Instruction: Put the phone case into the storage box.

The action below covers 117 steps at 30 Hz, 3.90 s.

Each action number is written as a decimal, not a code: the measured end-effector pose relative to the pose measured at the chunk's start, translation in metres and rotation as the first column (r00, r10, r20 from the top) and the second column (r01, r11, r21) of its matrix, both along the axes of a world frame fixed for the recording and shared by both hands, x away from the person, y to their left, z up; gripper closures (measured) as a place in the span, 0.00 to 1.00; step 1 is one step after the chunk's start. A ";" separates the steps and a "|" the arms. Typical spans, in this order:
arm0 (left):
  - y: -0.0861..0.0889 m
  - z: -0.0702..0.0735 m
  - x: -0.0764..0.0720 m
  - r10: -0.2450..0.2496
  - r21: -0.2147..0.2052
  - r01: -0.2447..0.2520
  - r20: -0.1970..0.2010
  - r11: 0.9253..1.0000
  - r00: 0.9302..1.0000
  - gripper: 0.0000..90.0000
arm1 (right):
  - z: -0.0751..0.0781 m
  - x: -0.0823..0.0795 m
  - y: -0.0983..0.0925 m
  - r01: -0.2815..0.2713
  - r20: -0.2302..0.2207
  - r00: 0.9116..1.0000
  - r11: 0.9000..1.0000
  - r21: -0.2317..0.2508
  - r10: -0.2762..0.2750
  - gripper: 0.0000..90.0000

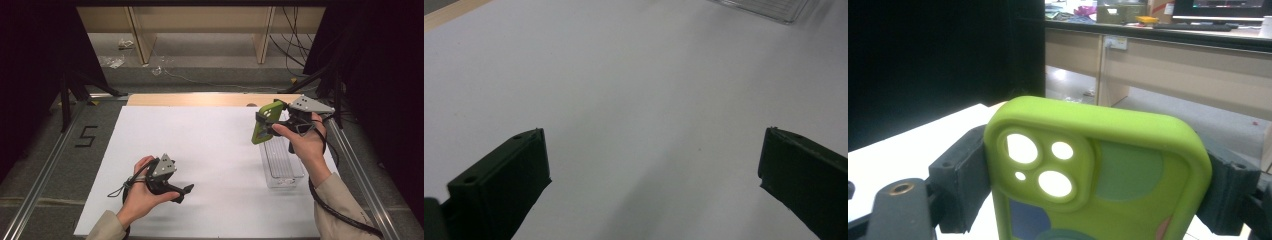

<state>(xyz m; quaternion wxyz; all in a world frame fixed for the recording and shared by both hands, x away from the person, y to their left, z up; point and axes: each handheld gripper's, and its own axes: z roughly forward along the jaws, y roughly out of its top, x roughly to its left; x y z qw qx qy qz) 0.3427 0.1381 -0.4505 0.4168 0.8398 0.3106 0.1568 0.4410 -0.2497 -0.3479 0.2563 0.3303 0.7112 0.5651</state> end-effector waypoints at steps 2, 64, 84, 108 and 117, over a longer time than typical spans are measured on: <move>0.001 0.000 0.000 -0.002 0.002 0.002 -0.001 1.000 1.000 0.00 | 0.000 0.001 -0.002 0.005 0.003 1.000 1.000 -0.001 -0.005 0.19; 0.003 -0.003 0.000 0.004 0.003 -0.004 -0.003 1.000 1.000 0.00 | -0.009 0.021 -0.038 0.148 -0.008 0.989 0.989 0.021 -0.148 0.19; 0.003 -0.003 0.000 0.008 0.001 -0.008 -0.004 1.000 1.000 0.01 | -0.013 0.028 -0.041 0.176 -0.008 0.984 0.984 0.014 -0.176 0.19; 0.004 -0.003 0.000 0.006 0.002 -0.006 -0.004 1.000 1.000 0.01 | -0.016 0.039 -0.040 0.189 -0.004 0.982 0.982 -0.003 -0.189 0.19; 0.004 -0.003 0.000 0.008 0.003 -0.008 -0.005 1.000 1.000 0.01 | -0.016 0.042 -0.040 0.196 -0.006 0.981 0.981 -0.006 -0.196 0.19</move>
